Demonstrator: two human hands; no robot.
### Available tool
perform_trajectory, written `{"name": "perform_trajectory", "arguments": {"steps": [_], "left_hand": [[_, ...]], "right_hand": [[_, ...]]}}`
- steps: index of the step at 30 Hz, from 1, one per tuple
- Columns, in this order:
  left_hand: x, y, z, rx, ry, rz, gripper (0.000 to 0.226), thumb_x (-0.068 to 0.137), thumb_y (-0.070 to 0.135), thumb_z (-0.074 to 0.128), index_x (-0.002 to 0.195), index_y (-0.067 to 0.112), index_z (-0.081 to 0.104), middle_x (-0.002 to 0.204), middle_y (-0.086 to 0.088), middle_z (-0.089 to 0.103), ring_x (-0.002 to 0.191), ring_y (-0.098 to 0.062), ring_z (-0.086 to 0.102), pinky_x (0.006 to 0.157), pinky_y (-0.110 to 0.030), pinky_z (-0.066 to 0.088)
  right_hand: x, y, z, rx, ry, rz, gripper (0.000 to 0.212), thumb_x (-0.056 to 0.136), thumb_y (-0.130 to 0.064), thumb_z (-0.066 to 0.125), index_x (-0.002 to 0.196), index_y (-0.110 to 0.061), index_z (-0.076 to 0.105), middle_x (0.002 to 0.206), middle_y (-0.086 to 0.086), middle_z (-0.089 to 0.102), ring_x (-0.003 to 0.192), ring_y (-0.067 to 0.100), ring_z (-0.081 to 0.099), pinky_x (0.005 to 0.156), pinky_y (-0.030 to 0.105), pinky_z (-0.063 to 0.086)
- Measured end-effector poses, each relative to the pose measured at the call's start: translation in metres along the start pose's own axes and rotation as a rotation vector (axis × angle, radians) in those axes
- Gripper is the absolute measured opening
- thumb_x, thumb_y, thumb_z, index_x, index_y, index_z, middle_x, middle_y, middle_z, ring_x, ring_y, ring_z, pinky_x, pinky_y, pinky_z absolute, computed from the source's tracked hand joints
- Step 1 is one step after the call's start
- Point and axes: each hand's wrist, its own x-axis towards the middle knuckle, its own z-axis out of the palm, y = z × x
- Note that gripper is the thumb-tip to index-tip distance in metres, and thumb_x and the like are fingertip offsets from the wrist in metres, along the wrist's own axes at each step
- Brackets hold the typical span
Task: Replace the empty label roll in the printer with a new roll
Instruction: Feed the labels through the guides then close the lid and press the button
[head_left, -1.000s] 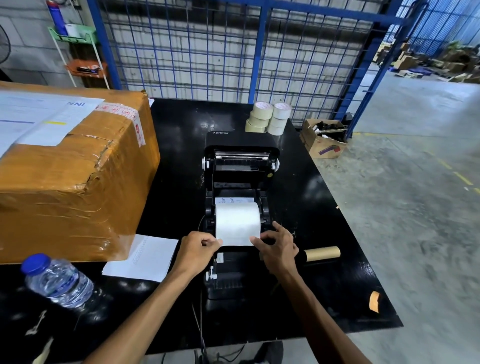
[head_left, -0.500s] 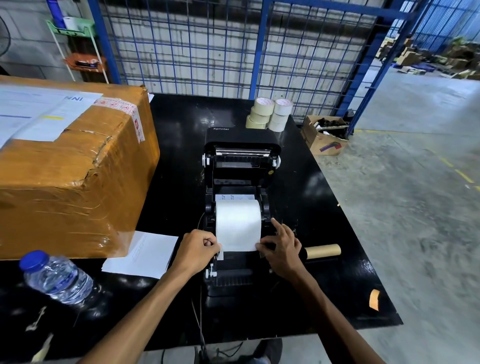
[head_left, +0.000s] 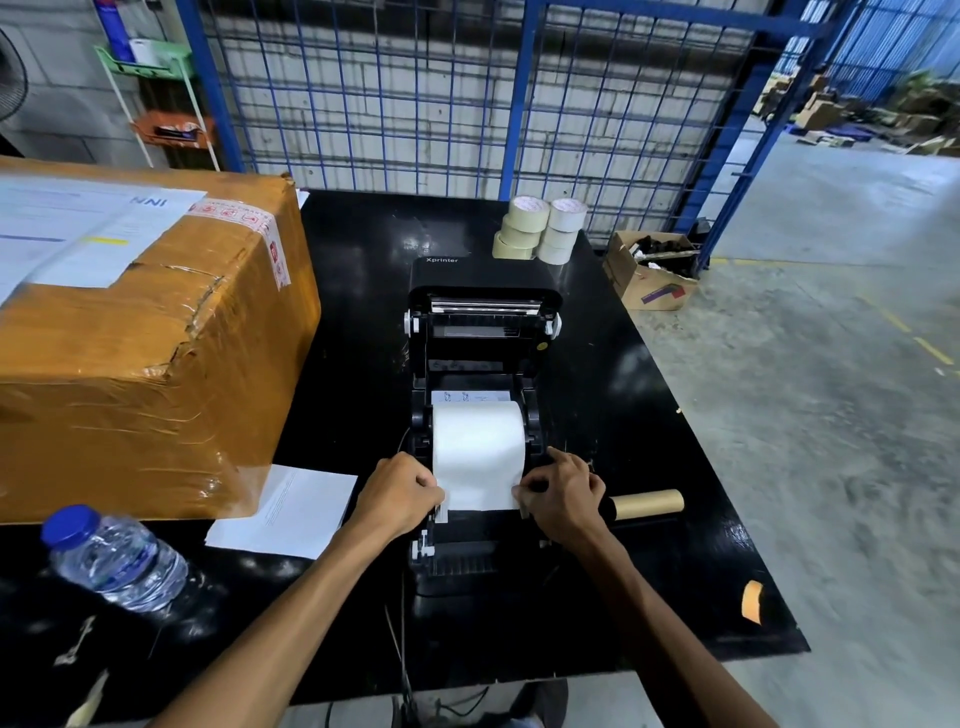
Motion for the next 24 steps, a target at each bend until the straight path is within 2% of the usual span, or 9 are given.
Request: {"name": "perform_trajectory", "arguments": {"steps": [4,6,8,10,13,15,18,21,24], "left_hand": [[0.002,-0.004,0.002,-0.086,0.006,-0.046,0.021,0.069,0.012,0.063,0.050,0.005,0.060,0.054,-0.005,0.049,0.054,-0.015,0.046,0.053,-0.021,0.045],[0.002,-0.008,0.005,-0.145,0.020,-0.058,0.019,0.073,0.011,0.067,0.055,0.004,0.064,0.061,-0.004,0.056,0.059,-0.014,0.052,0.050,-0.007,0.041],[0.001,-0.008,0.002,-0.141,0.016,-0.059,0.020,0.075,0.011,0.069,0.063,-0.005,0.069,0.063,-0.007,0.065,0.057,-0.009,0.057,0.049,-0.004,0.038],[0.004,-0.009,0.002,-0.140,0.003,-0.056,0.021,0.074,0.010,0.067,0.060,-0.006,0.066,0.062,-0.011,0.069,0.055,-0.010,0.058,0.049,-0.005,0.038],[0.004,-0.008,0.002,-0.177,0.018,-0.057,0.031,0.076,0.009,0.066,0.052,0.003,0.047,0.050,-0.005,0.042,0.046,-0.009,0.044,0.048,-0.003,0.037],[0.005,-0.011,0.004,-0.196,0.043,-0.057,0.030,0.077,0.009,0.067,0.052,-0.001,0.053,0.056,-0.001,0.054,0.053,-0.007,0.051,0.060,-0.009,0.047],[0.007,-0.013,0.003,-0.165,0.001,-0.057,0.019,0.073,0.009,0.069,0.062,-0.006,0.068,0.069,-0.004,0.070,0.065,-0.013,0.063,0.062,-0.017,0.048],[0.011,-0.014,0.001,-0.148,-0.033,-0.055,0.020,0.069,0.013,0.067,0.052,0.009,0.057,0.057,-0.002,0.050,0.056,-0.015,0.047,0.054,-0.014,0.044],[0.009,-0.013,0.003,-0.185,0.001,-0.039,0.046,0.075,0.009,0.067,0.047,0.016,0.031,0.047,0.003,0.024,0.044,-0.012,0.025,0.053,-0.009,0.038]], "right_hand": [[0.004,0.005,-0.007,0.068,-0.095,0.030,0.009,0.079,-0.035,0.072,0.087,-0.033,0.076,0.145,-0.005,0.047,0.136,0.020,0.035,0.108,0.043,0.017],[0.004,0.004,-0.011,0.061,-0.124,0.018,0.008,0.078,-0.038,0.072,0.085,-0.035,0.075,0.140,-0.006,0.053,0.132,0.019,0.042,0.107,0.044,0.021],[0.005,0.004,-0.012,0.073,-0.137,0.022,0.002,0.078,-0.039,0.071,0.079,-0.039,0.073,0.131,-0.006,0.060,0.126,0.018,0.048,0.109,0.043,0.026],[0.003,0.005,-0.014,0.124,-0.137,0.022,0.011,0.079,-0.039,0.070,0.069,-0.042,0.068,0.116,-0.008,0.066,0.116,0.015,0.054,0.108,0.047,0.031],[0.001,0.006,-0.016,0.165,-0.191,0.024,0.010,0.082,-0.036,0.068,0.080,-0.030,0.076,0.077,-0.019,0.065,0.087,0.005,0.059,0.104,0.046,0.037],[0.000,0.005,-0.016,0.138,-0.201,0.051,0.011,0.082,-0.036,0.068,0.082,-0.028,0.077,0.064,-0.024,0.061,0.073,-0.001,0.056,0.101,0.042,0.039],[0.000,0.002,-0.017,0.186,-0.217,0.060,0.008,0.077,-0.043,0.069,0.071,-0.042,0.073,0.070,-0.017,0.068,0.079,0.007,0.063,0.097,0.043,0.046],[-0.001,0.008,-0.012,0.200,-0.212,0.039,0.022,0.079,-0.044,0.068,0.058,-0.051,0.066,0.068,-0.013,0.069,0.071,0.006,0.063,0.087,0.041,0.051],[0.003,0.012,-0.006,0.187,-0.215,0.043,0.020,0.077,-0.047,0.067,0.058,-0.052,0.066,0.073,-0.012,0.071,0.080,0.010,0.065,0.094,0.048,0.046]]}}
